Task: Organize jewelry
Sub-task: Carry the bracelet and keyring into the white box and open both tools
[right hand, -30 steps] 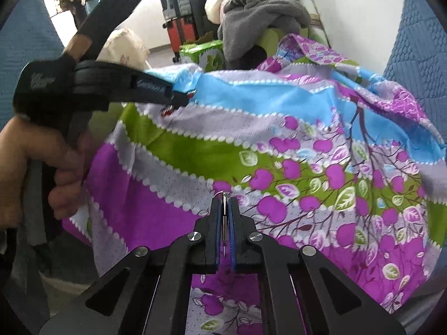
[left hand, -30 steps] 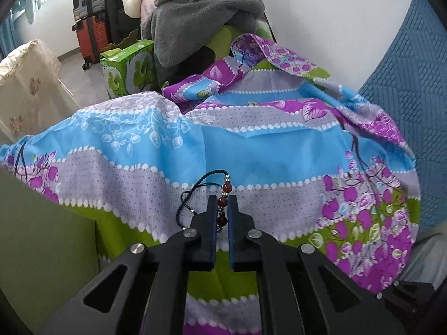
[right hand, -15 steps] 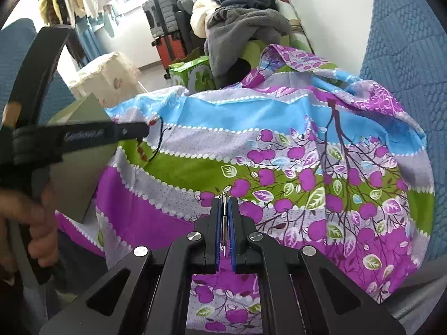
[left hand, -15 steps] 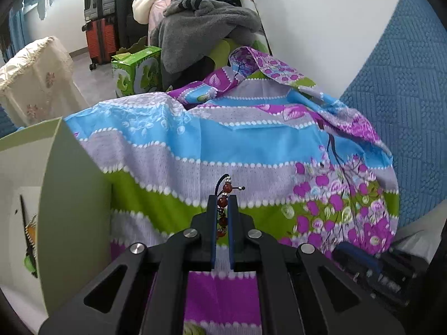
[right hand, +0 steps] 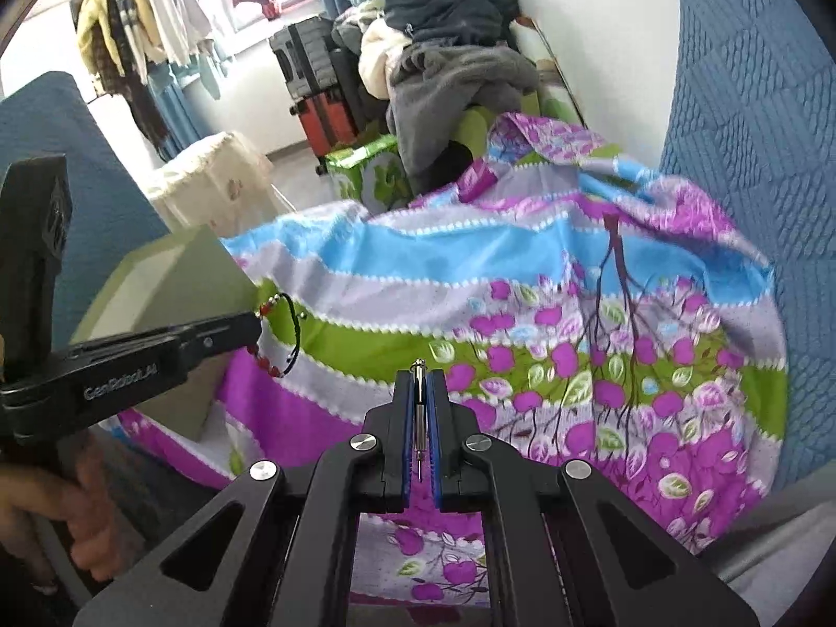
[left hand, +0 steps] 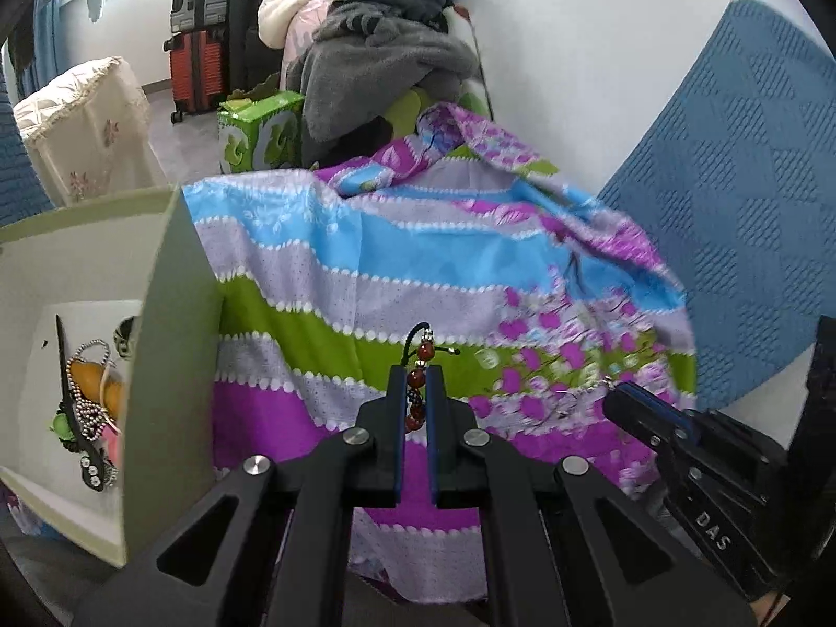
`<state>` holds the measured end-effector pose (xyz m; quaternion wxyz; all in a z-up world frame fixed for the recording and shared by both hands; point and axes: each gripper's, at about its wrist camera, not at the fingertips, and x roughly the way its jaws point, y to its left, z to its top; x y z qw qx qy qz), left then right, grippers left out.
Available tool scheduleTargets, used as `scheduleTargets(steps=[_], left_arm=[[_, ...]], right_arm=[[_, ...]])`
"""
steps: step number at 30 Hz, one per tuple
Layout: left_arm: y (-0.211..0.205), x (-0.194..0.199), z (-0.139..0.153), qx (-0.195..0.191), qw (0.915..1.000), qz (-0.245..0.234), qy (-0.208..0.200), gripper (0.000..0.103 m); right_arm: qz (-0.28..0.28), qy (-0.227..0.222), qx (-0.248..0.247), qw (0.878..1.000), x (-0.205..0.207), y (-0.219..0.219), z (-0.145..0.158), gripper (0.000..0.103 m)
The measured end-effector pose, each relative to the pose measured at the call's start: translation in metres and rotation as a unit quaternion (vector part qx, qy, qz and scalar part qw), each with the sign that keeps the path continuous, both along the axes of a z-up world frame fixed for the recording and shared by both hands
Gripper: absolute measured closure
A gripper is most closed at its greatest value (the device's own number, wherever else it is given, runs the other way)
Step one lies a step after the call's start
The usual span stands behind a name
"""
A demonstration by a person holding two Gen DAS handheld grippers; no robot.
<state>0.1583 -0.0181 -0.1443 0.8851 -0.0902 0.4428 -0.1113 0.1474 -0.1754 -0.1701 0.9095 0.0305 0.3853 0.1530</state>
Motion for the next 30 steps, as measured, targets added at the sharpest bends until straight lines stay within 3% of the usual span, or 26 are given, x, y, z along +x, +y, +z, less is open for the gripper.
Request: scheduleTargets(steps=[10,19,25,30], left_arm=[[0.034,-0.004,0.081,0.006,0.9970,0.021,-0.074,0.097],[0.088,-0.008,0.124,0.023,0.9908,0.070,-0.114,0.097],[0.130,-0.017,0.136,0.026,0.9868,0.104,-0.122,0.097],[0.165,-0.028,0.131,0.022,0.9827,0.142,-0.116,0.097]], right_arm=[[0.030,-0.065,0.013,0.997,0.010,0.034,0.085,0.100],[0.070,-0.112,0.032,0.991,0.028,0.087,0.147,0.099],[0.111,-0.119,0.039,0.986,0.034,0.130,0.163,0.099],[0.151,-0.104,0.039,0.982,0.034,0.171,0.152,0.099]])
